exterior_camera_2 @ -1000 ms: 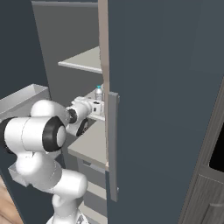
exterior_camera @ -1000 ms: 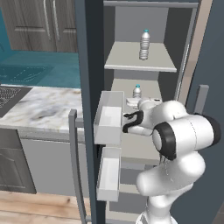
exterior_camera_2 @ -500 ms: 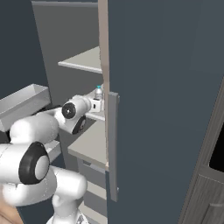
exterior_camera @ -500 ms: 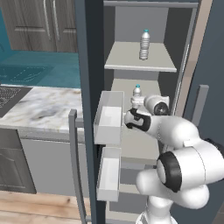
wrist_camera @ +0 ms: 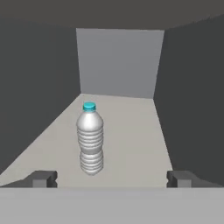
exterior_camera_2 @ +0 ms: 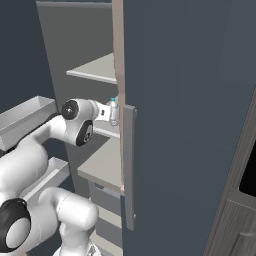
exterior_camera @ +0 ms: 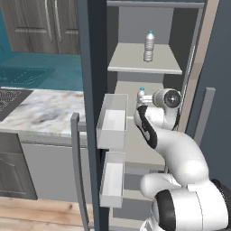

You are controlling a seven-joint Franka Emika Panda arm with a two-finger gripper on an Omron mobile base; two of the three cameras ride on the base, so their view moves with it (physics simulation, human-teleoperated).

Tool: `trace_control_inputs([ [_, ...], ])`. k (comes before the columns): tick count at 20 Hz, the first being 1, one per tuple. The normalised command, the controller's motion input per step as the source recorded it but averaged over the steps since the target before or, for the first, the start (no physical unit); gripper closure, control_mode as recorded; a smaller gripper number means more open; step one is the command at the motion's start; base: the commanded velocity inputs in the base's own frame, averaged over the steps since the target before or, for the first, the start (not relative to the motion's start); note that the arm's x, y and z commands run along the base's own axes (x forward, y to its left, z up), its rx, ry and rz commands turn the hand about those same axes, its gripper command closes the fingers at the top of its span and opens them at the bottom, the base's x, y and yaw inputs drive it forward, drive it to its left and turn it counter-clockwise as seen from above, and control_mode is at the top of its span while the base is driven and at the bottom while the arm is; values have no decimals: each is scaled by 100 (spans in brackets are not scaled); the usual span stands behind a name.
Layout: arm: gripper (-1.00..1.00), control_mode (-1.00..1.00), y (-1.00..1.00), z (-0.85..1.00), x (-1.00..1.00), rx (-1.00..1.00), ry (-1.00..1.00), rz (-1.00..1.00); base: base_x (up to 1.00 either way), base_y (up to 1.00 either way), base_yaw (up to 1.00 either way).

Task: Take the bottled waters from the counter and place them in the freezer to freeze. Close the freezer door after placing the bottles.

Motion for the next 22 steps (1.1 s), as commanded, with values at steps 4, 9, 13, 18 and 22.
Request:
trace_control_inputs([
  [4, -100, -100, 1, 30, -44, 2, 14, 0, 0, 0, 0],
  [9, -100, -100, 0, 26, -46, 7, 16, 0, 0, 0, 0],
  [13, -100, -100, 0, 10, -67, 10, 14, 0, 0, 0, 0],
  [18, -100, -100, 5, 0, -92, 12, 7, 0, 0, 0, 0],
  [22, -100, -100, 30, 4, -83, 1, 7, 0, 0, 0, 0],
])
